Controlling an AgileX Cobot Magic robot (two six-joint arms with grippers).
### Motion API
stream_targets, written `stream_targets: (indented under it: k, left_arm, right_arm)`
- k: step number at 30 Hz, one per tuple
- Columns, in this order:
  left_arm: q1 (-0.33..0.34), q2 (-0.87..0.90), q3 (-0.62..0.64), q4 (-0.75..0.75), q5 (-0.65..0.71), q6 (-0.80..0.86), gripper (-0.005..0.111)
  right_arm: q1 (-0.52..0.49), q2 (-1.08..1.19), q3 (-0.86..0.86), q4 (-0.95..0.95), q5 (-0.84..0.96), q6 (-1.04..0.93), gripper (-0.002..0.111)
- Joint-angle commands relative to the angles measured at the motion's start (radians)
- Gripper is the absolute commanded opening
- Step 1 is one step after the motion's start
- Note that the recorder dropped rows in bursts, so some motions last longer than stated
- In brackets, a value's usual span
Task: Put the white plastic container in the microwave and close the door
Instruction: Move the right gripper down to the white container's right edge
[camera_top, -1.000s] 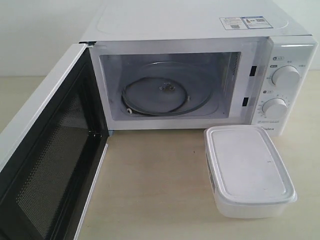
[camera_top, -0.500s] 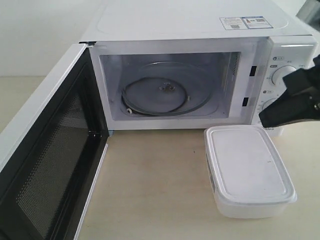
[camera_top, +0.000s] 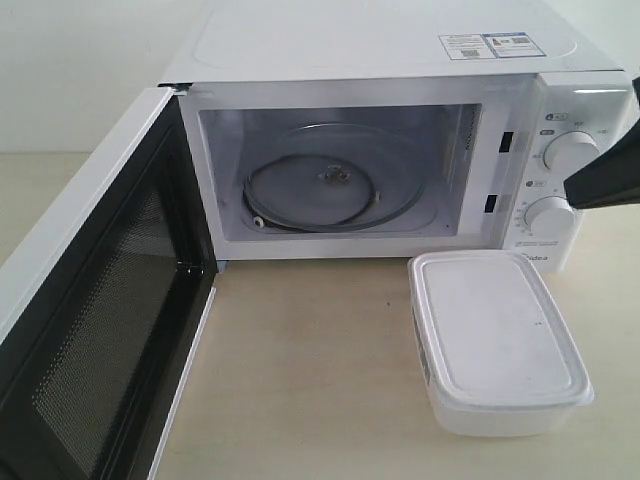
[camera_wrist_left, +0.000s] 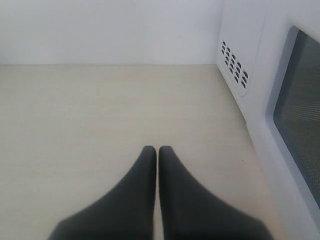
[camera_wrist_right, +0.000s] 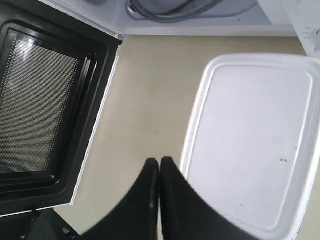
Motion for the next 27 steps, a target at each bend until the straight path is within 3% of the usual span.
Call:
stream_targets:
  k: [1, 13, 20, 27]
  left_arm:
    - [-0.001, -0.003, 0.004, -0.003, -0.002, -0.009, 0.004]
    - [-0.001, -0.003, 0.004, -0.003, -0.002, -0.009, 0.004]
    - [-0.001, -0.003, 0.004, -0.003, -0.002, -0.009, 0.004]
    - [-0.001, -0.003, 0.004, -0.003, -0.002, -0.009, 0.004]
  right_arm:
    - [-0.007, 0.079, -0.005, -0.014, 0.004, -0.037, 0.000]
    - [-0.010, 0.228, -0.005, -0.009, 0.004, -0.108, 0.000]
    - [-0.138, 0.229, 0.055, 0.023, -0.026, -0.095, 0.000]
    - [-0.145, 0.229, 0.096, -0.005, -0.061, -0.082, 0.000]
